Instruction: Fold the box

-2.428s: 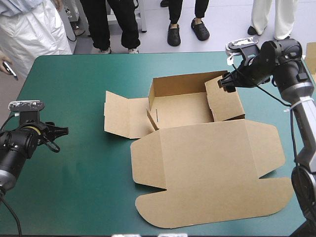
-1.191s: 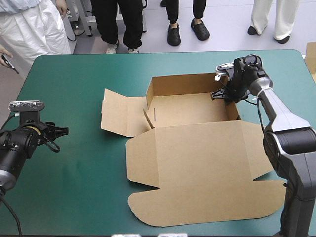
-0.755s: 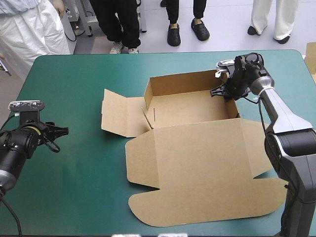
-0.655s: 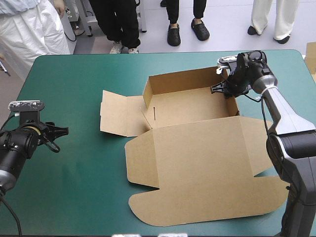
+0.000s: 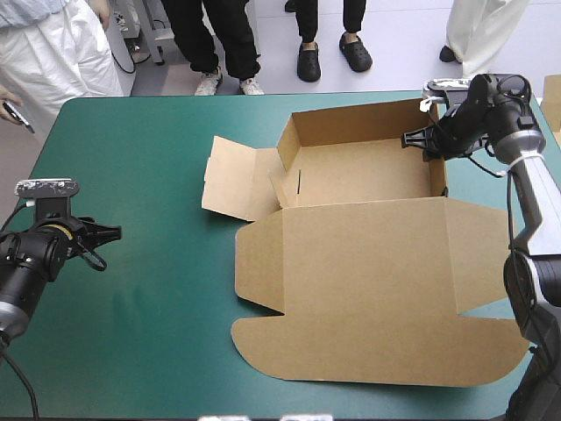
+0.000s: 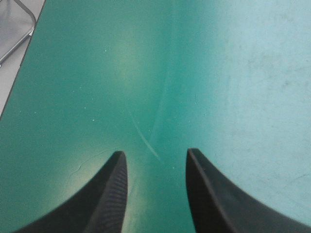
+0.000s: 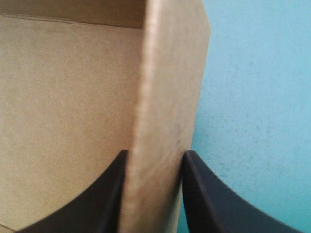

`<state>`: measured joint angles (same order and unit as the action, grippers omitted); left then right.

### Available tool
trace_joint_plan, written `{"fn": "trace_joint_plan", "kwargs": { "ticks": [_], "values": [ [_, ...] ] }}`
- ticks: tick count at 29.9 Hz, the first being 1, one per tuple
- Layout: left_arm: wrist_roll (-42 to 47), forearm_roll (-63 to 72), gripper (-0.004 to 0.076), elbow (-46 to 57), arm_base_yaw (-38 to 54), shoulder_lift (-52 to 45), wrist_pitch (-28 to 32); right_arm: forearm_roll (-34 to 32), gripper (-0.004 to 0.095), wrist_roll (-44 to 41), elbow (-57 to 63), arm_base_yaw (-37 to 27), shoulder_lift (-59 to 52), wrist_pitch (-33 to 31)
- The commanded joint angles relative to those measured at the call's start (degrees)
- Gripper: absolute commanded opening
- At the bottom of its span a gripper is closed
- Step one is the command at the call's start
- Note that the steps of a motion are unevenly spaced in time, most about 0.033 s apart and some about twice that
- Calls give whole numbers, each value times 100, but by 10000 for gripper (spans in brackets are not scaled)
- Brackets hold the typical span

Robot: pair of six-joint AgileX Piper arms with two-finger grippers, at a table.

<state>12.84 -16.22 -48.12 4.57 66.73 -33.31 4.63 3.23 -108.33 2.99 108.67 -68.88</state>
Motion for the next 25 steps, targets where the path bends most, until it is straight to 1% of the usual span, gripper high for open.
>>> {"fn": "trace_joint_plan", "kwargs": {
  "ticks": [1,4,8,11,15,17,18,19,20,21,23,25],
  "values": [
    [21,-63,267,-146,-10,-126,250,157,-21,42,135,-53,-367,143],
    [21,-63,267,-146,-10,-126,262,298,-21,161,478,-14,-367,182],
    [21,-63,263,-146,-10,-126,284,295,-21,221,817,71,-347,325],
    [21,-52,263,-146,-10,-126,296,325,-21,311,876,126,-255,484],
    [21,-2,263,-146,-10,-126,296,686,-21,634,876,238,-104,729],
    [21,-2,263,-146,-10,-126,275,685,-6,724,865,305,-37,756],
    [21,-2,263,-146,-10,-126,275,685,29,767,865,325,-24,770],
    [21,-2,263,-146,-10,-126,275,631,86,793,865,356,-1,800],
    [21,-2,263,-146,-10,-126,275,614,164,793,865,353,-1,829],
    [21,-2,263,-146,-10,-126,275,614,259,793,865,353,-1,853],
    [21,-2,263,-146,-10,-126,270,598,481,793,844,353,-1,884],
    [21,-2,263,-146,-10,-126,270,550,669,781,730,353,-1,861]
  ]
}}
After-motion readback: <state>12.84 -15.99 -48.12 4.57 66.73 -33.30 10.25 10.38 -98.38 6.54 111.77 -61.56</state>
